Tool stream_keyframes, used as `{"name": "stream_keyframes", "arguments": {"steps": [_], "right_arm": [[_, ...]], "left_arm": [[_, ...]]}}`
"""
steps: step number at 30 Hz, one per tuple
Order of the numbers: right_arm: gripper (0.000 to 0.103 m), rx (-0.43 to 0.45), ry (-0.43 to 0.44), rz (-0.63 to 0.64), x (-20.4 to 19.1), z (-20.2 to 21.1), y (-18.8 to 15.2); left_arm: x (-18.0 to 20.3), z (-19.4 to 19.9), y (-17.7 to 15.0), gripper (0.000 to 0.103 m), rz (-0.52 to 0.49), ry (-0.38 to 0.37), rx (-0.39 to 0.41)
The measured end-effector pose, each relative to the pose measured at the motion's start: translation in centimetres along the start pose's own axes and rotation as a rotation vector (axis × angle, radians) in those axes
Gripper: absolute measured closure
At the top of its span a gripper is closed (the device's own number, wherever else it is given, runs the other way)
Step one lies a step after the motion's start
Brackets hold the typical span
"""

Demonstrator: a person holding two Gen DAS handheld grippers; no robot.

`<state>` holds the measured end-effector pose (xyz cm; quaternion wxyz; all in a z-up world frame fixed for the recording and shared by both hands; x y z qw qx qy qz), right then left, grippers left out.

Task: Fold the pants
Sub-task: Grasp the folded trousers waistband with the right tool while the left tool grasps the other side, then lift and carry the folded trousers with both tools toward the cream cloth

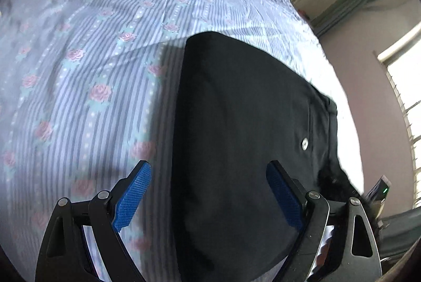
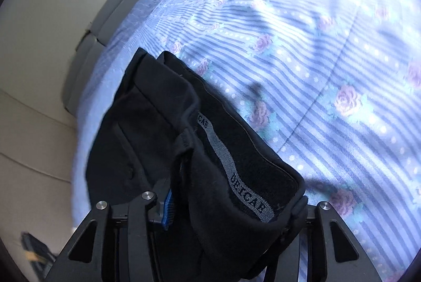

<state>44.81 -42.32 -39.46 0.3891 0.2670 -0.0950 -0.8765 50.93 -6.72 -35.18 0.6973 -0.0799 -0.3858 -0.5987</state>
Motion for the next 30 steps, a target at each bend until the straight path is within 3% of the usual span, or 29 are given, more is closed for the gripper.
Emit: {"name": "stream_keyframes", "arguments": {"steps": [8, 11, 14, 21, 24, 27, 30], "right_arm": [[0.056, 0.018, -0.071, 0.041, -1.2, -0.2, 0.3], [0.056, 0.034, -0.103, 0.075, -1.6, 0.0, 0.1], [0.056, 0.045, -0.125, 0.100, -2.2, 0.1, 0.0], [0.056, 0.032, -0.123, 0.091, -1.9, 0.1, 0.3], [0.056, 0.011, -0.100, 0.073, -1.6, 0.0, 0.6], [0.056, -0.022, -0.078, 0.056, -1.4, -0.1, 0.8], [0.061, -0.057, -0.077, 0.076, -1.6, 0.4, 0.8]], "left_arm": [[-1.7, -2.5, 1.9, 0.026, 0.021, -0.202, -0.076], [-2.0, -3.4, 2.8, 0.045, 0.026, -0.258, -0.097], [-1.9, -4.2, 3.5, 0.052, 0.023, -0.322, -0.133], [-0.6, -6.7, 5.3, 0.052, 0.034, -0.446, -0.192], [0.1, -7.9, 5.8, 0.057, 0.041, -0.431, -0.206], [0.6, -8.2, 5.9, 0.068, 0.026, -0.319, -0.237], [1.8, -7.2, 5.9, 0.079, 0.023, -0.261, -0.232]]}}
Point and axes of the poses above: each gripper's, at about its wrist camera, not at the fingertips, and z roughly against the way its jaws point, x to its right, y to its top, the point moved 5 cm from there along -z, roughly the way its jaws point, and after that the axes turned 12 degrees about -y, right-handed, at the moved point
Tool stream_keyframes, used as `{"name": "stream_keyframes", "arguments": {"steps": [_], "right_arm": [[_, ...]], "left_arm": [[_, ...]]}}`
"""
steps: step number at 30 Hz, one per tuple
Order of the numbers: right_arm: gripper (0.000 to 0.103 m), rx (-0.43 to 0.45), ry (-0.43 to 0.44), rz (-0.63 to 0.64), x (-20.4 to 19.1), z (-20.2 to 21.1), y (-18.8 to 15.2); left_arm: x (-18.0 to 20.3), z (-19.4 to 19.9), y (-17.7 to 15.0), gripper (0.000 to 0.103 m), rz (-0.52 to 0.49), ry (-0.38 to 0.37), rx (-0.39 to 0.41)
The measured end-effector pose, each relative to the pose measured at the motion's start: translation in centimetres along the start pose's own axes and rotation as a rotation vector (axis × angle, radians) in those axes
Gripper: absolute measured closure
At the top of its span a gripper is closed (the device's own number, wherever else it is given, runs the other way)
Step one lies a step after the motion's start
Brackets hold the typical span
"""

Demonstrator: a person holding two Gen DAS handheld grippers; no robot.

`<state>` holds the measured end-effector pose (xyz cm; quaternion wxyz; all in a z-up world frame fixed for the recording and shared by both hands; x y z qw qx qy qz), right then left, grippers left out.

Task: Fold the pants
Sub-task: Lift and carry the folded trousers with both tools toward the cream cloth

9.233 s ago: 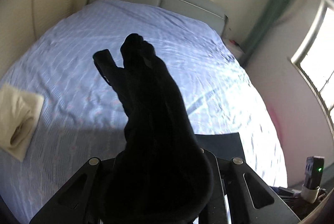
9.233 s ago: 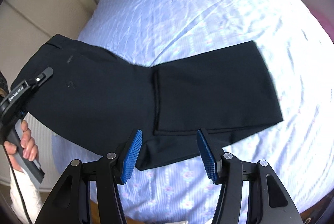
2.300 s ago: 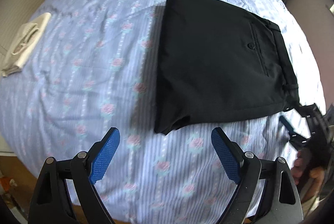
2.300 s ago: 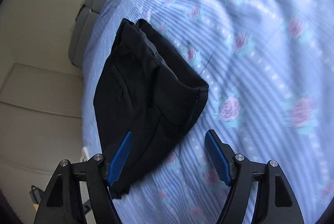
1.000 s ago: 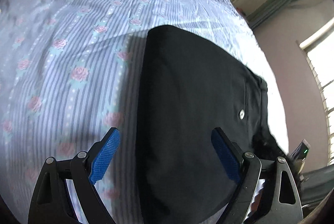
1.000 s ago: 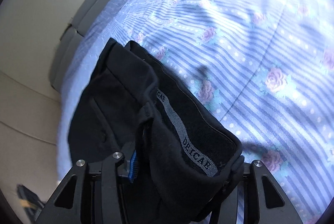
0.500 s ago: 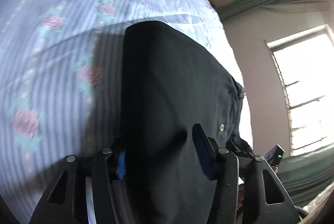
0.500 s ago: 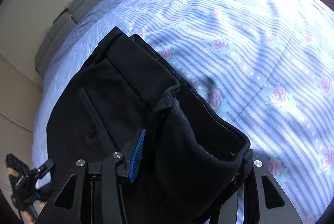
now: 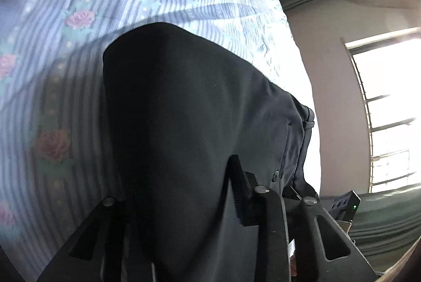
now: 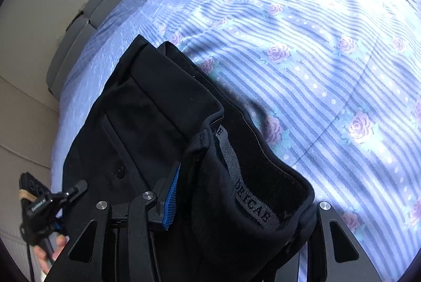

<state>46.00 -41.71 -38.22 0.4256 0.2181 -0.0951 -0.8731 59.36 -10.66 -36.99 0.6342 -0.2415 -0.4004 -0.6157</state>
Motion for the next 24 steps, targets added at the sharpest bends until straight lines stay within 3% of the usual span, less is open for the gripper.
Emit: {"name": "stream_keyframes", "arguments": {"steps": [6, 15, 24], "right_arm": [[0.075, -0.025, 0.060, 0.045, -0.7, 3.4, 0.3], [0.076, -0.007, 0.088, 0.208, -2.2, 12.3, -0.4], [0.076, -0.028, 0.123, 0.381, -1.7, 22.0, -3.5]], "left_arm": [[4.8, 0.9, -1.0, 0.085, -0.115, 0.159, 0.007], [9.2, 6.0, -5.7, 0.086, -0.107, 0.199, 0.013], [15.0, 13.0, -14.7, 0.086, -0.093, 0.223, 0.072]]}}
Point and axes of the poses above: each gripper's, at about its wrist camera, not at the fingertips, and z roughly against the way its jaws point, x to its right, y to its top, the point moved 5 cm from there along -z, roughly the way its jaws point, and after that the axes turned 12 degrees about -y, right-handed, at the moved point
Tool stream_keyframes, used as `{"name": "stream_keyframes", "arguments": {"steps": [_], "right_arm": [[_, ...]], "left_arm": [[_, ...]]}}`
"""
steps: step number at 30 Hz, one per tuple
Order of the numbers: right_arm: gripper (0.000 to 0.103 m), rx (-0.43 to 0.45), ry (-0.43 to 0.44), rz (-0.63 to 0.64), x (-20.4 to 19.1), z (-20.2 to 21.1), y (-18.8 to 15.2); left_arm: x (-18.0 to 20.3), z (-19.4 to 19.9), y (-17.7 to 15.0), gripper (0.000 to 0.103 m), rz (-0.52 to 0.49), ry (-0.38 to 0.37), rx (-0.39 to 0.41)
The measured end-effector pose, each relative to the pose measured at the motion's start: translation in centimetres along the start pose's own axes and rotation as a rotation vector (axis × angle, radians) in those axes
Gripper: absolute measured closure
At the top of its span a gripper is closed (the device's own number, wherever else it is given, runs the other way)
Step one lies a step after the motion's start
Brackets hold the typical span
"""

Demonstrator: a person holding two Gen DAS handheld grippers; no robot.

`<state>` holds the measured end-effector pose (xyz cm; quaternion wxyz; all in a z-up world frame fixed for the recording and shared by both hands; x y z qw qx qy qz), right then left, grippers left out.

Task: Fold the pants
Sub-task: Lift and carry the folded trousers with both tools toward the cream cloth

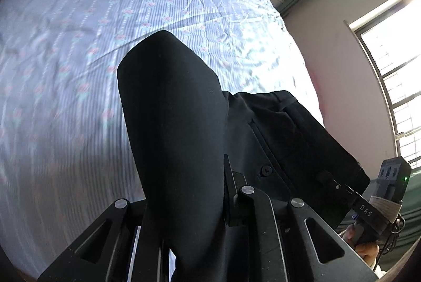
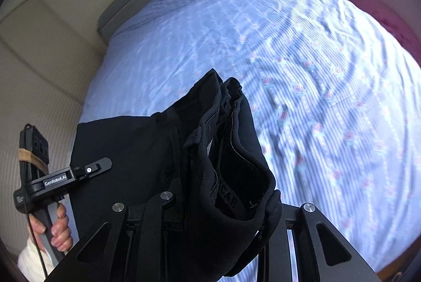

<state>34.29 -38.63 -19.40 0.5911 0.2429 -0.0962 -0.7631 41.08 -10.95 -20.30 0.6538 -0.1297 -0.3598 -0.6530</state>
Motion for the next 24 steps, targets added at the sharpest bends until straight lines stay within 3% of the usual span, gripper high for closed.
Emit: {"name": "stream_keyframes", "arguments": {"steps": [2, 6, 13, 19, 24], "right_arm": [[0.076, 0.005, 0.012, 0.048, -0.5, 2.2, -0.7], [0.076, 0.032, 0.051, 0.149, -2.2, 6.5, -1.9], [0.076, 0.083, 0.140, 0.264, -7.8, 10.4, -3.8], [0.076, 0.095, 0.214, 0.363, -15.2, 11.6, -5.9], [0.076, 0.097, 0.240, 0.415, -23.9, 11.4, -9.4]], "left_arm": [[1.9, 0.0, -0.5, 0.086, 0.016, -0.001, 0.023], [3.1, 4.4, -3.5, 0.087, 0.038, 0.001, 0.101], [1.7, 12.6, -7.7, 0.087, 0.103, 0.009, 0.243], [-2.2, 19.9, -10.7, 0.087, 0.150, 0.043, 0.347], [-9.0, 26.7, -13.2, 0.087, 0.211, 0.034, 0.406]]}}
Point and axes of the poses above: each gripper's, at about its wrist camera, not at the fingertips, and z roughly against the way its jaws point, x to its right, y to its top, the point moved 5 cm from there along -z, roughly the way its jaws point, and after that the axes turned 12 degrees about -y, right-handed, at the moved point
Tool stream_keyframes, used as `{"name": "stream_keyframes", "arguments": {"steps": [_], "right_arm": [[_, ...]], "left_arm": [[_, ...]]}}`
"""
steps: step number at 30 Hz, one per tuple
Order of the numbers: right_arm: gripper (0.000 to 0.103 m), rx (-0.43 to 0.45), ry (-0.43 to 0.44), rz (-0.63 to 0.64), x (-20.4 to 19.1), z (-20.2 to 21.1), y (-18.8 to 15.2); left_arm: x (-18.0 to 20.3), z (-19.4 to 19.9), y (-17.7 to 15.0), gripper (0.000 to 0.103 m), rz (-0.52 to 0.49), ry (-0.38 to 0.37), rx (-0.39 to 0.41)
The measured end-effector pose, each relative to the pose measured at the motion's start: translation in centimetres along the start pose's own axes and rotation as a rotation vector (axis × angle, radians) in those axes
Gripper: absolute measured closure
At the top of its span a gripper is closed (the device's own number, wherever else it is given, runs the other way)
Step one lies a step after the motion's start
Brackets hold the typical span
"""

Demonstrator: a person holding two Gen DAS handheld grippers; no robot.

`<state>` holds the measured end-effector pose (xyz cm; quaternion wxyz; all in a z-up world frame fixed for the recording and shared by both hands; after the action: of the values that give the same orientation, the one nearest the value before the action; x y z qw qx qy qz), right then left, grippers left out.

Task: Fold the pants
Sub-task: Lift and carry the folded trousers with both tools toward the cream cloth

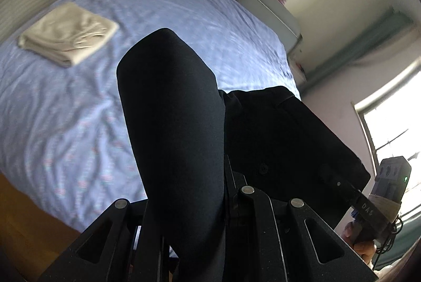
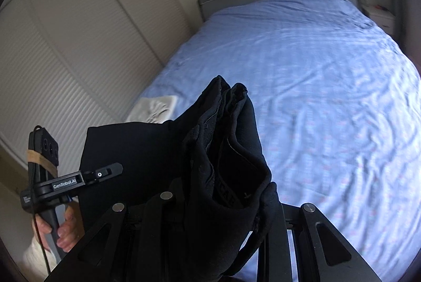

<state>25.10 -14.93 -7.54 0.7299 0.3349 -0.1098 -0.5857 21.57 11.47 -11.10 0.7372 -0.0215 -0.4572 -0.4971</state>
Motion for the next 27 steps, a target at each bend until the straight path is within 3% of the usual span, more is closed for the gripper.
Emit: {"name": "stream_keyframes", "arguments": {"steps": [3, 8, 12, 19, 23, 27], "right_arm": [[0.076, -0.009, -0.012, 0.003, -6.1, -2.0, -0.3], [0.076, -0.017, 0.019, 0.023, -14.7, -4.3, -0.9], [0.076, -0.017, 0.057, 0.076, -19.5, -5.0, -0.5], [0.076, 0.007, 0.126, 0.116, -24.3, -6.3, 0.8], [0.076, 0.006, 0.150, 0.143, -26.3, -7.8, 1.8], [0.076, 0.005, 0.132, 0.148, -28.6, -8.7, 2.3]], "left_arm": [[-4.5, 3.3, 2.0, 0.087, 0.050, -0.021, -0.011], [-9.2, 8.6, 5.3, 0.087, 0.010, 0.020, -0.015], [-12.4, 12.3, 6.7, 0.087, 0.032, 0.028, 0.017], [-16.3, 16.7, 8.6, 0.087, 0.094, 0.030, 0.098], [-18.1, 18.5, 9.8, 0.087, 0.081, 0.043, 0.122], [-20.7, 18.8, 11.8, 0.087, 0.105, 0.014, 0.098]]}}
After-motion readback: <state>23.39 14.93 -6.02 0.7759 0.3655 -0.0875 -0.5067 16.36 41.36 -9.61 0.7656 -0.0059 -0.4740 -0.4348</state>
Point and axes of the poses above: each gripper's, at about its wrist camera, not at the fingertips, and z roughly against the way its jaws point, x to its right, y to its top, the point moved 5 cm from there along -z, roughly the way its jaws point, and after that the axes turned 12 degrees about -y, right-handed, at the moved point
